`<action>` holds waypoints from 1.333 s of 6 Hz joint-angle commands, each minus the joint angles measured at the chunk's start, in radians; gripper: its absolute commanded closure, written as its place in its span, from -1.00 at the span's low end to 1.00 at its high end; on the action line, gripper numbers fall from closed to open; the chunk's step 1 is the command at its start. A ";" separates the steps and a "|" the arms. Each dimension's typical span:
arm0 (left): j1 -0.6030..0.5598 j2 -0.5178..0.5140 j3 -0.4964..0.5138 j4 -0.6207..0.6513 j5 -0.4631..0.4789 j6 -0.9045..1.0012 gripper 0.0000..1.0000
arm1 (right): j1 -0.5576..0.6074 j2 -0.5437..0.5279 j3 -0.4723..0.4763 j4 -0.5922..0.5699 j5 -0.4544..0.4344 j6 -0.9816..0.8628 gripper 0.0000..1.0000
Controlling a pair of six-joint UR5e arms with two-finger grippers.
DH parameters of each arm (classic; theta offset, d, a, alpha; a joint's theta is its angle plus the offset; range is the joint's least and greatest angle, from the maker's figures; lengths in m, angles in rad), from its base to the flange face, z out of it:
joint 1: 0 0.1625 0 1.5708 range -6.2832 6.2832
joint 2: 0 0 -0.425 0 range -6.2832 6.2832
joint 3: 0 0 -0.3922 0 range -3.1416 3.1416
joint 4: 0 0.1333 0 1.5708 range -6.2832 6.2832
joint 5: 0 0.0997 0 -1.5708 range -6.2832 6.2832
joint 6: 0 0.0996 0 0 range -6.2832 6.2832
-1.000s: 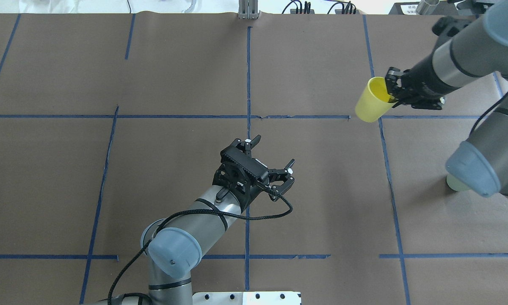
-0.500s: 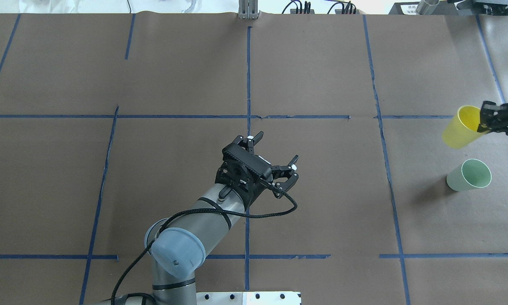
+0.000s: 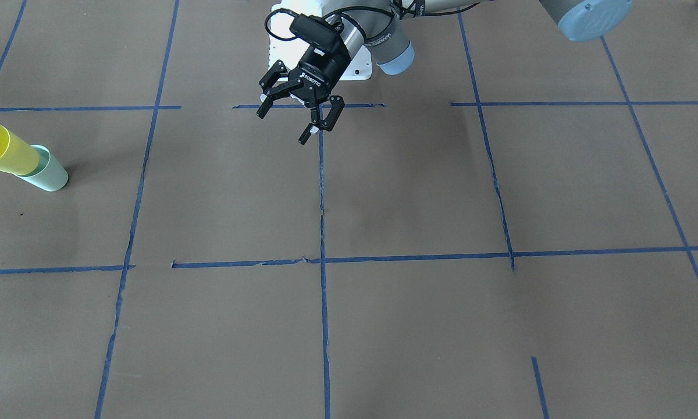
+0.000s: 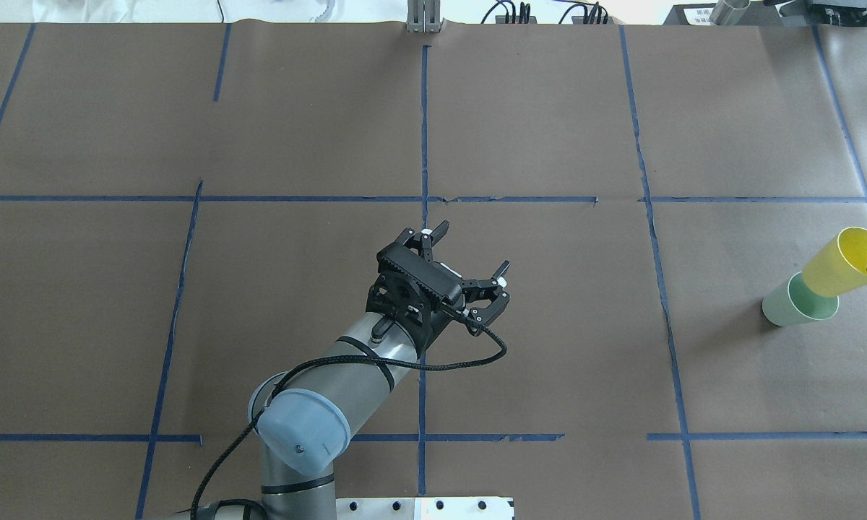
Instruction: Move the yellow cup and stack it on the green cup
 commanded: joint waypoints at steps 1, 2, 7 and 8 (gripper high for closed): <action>0.000 0.001 0.004 0.000 0.000 0.000 -1.00 | -0.017 0.002 -0.013 0.012 -0.011 0.003 1.00; 0.000 0.001 0.005 0.000 0.000 0.000 -1.00 | -0.043 0.002 -0.015 0.011 -0.011 0.003 1.00; -0.005 -0.007 -0.012 0.003 -0.001 0.000 -1.00 | -0.061 0.004 -0.041 0.011 -0.016 -0.014 -1.00; -0.020 -0.006 -0.059 0.027 -0.004 0.000 -0.99 | -0.060 0.022 -0.036 0.011 -0.013 -0.022 -1.00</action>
